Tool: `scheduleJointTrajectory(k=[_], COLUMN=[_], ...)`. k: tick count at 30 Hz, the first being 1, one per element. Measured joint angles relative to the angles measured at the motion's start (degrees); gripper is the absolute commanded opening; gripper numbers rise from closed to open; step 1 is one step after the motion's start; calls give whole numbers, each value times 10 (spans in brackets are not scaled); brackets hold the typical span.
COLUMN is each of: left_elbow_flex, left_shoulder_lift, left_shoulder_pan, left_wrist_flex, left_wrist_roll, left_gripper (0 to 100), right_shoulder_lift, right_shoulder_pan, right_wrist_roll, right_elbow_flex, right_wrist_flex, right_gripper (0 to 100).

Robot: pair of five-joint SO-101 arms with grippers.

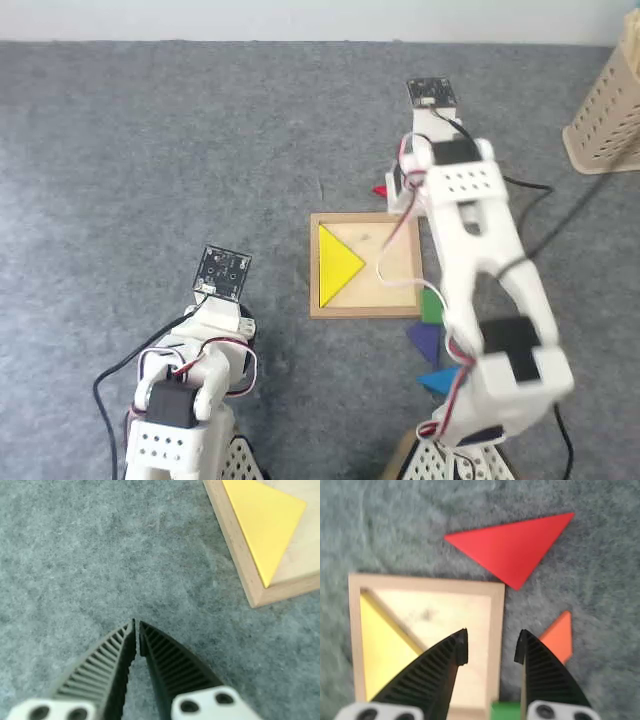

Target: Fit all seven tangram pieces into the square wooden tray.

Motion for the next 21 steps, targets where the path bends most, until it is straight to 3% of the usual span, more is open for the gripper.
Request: scheduleJointTrajectory(k=[4, 21], left_elbow_flex=[0, 0], left_shoulder_lift=[0, 0], left_shoulder_pan=[0, 0], left_wrist_flex=[0, 0], left_wrist_roll=[0, 0], left_gripper=[12, 12], right_shoulder_lift=[95, 366], right_shoulder_pan=[2, 24], right_wrist_roll=[-46, -48], right_elbow_flex=[-111, -368], right_wrist_flex=[-15, -25], right_gripper=[170, 170])
